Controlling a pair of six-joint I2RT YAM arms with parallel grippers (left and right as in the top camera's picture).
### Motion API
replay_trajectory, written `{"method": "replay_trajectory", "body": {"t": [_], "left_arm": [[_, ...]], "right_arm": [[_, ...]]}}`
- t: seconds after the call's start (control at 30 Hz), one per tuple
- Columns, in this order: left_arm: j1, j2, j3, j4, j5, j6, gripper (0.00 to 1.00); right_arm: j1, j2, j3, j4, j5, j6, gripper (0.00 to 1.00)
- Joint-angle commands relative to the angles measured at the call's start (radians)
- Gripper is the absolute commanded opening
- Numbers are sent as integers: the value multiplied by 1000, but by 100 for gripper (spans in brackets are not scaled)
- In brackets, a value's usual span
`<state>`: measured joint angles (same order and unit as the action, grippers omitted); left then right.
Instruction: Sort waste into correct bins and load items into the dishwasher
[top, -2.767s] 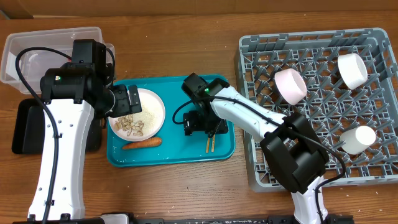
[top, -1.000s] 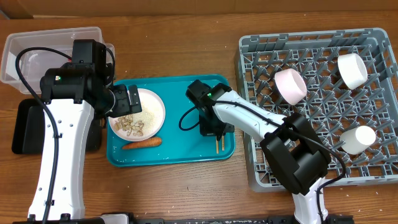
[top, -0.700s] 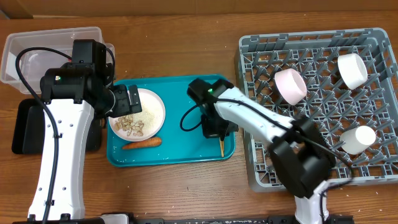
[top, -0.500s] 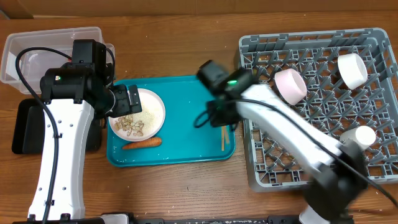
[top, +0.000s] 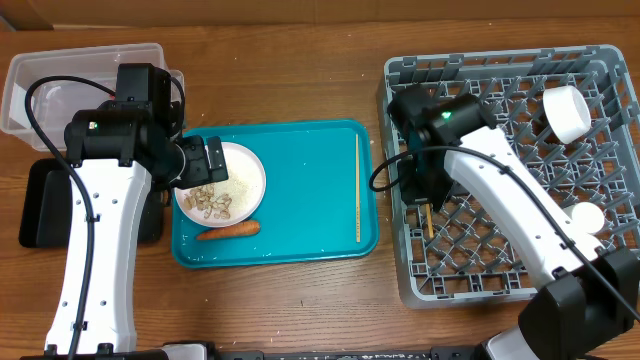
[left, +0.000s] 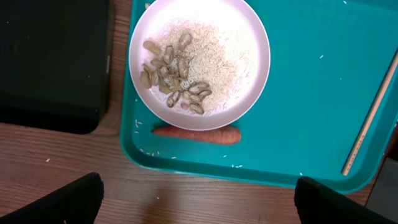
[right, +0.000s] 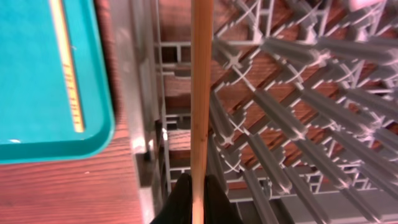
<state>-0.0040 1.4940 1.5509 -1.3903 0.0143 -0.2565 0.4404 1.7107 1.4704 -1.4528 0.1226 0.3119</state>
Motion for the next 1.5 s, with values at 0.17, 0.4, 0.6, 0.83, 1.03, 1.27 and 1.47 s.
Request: {"method": "replay_trajectory", "body": {"t": [0.17,0.4,0.6,0.83,1.03,1.27,1.47], "left_arm": [[4,-10,2,2,5,-10,100],[4,-10,2,3,5,-10,100],[4,-10,2,3,5,-10,100],[4,-10,2,3,5,-10,100],[4,-10,2,3,5,-10,100],[4,-10,2,3,5,-10,100],[4,-10,2,3,5,-10,100]], "right_arm": [[-2,5,-169,144,-4,-11,4],[-2,4,-151,150,-3,-23,39],[-2,-20,-1,88,-4,-24,45],[42,-25,199,141,-132,-32,45],[124,23,163,219,-151,-23,49],[175,158,74,275,-151,33,49],[176,248,5,348,-170,37,49]]}}
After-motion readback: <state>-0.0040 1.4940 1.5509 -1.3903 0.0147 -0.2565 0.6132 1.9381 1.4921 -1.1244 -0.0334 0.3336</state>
